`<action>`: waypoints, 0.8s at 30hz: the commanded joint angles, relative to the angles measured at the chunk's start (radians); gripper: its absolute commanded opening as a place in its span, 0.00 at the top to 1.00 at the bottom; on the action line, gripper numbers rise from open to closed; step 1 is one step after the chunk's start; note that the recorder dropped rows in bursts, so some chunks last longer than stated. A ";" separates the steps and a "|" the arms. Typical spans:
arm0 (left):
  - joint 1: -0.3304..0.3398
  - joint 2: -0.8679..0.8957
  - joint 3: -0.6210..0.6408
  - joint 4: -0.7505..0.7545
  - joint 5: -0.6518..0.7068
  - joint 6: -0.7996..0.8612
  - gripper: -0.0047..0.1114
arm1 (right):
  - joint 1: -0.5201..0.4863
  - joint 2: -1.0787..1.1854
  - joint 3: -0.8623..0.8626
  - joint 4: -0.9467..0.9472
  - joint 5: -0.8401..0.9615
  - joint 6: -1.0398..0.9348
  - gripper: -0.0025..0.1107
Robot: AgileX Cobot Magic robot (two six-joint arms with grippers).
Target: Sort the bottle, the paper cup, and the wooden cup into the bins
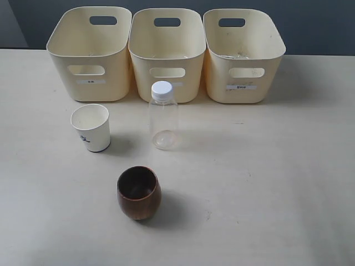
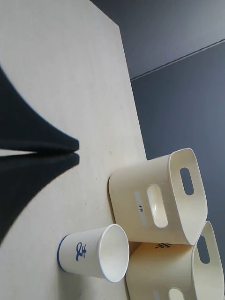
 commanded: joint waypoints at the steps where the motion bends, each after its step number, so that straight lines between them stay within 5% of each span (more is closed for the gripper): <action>1: -0.003 -0.005 0.001 0.000 -0.006 -0.002 0.96 | -0.004 -0.006 0.002 -0.003 0.096 0.002 0.60; 24: -0.003 -0.005 0.001 0.000 -0.004 -0.002 0.96 | -0.004 -0.006 0.002 0.033 0.435 0.004 0.60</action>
